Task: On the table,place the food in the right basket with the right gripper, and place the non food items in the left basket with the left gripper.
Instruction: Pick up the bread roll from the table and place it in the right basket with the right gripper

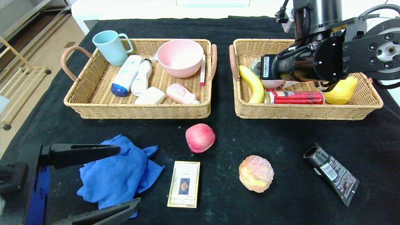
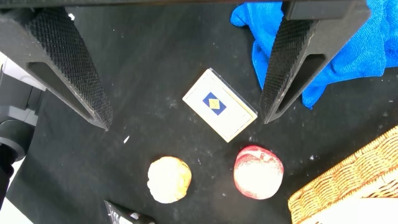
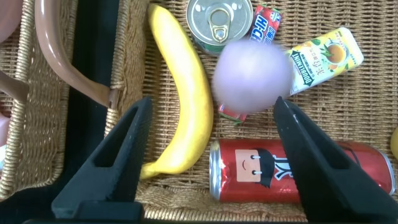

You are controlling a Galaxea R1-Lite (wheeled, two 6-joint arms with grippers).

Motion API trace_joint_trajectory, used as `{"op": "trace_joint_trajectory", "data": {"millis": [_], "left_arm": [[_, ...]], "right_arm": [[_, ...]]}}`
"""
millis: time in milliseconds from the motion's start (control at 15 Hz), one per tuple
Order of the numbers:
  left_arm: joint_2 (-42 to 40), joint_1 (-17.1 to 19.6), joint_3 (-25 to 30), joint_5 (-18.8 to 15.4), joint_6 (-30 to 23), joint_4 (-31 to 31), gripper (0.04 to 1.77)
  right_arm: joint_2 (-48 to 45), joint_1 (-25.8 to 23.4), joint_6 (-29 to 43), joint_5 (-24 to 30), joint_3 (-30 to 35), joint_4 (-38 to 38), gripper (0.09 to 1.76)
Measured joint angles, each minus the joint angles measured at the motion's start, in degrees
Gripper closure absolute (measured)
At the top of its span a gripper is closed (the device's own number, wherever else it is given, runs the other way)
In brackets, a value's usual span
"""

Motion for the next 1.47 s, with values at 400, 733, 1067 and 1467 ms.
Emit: {"op": "trace_joint_trajectory", "data": {"millis": [400, 733, 1067, 1467], "left_arm": [[-0.11, -0.02, 0.0, -0.02, 0.05, 0.1, 0.09], [-0.16, -0.02, -0.02, 0.0, 0.02, 0.07, 0.09], [0.01, -0.02, 0.0, 0.0, 0.02, 0.1, 0.09], [0.17, -0.02, 0.09, -0.02, 0.07, 0.16, 0.09]], "right_arm": [[-4.47, 1.72, 0.39, 0.2, 7.08, 2.62, 0.26], [-12.0, 7.51, 11.39, 0.35, 14.98, 14.58, 0.2], [-14.97, 12.8, 17.09, 0.35, 22.35, 15.87, 0.17], [-14.14, 17.15, 18.42, 0.3, 26.98, 15.87, 0.15]]}}
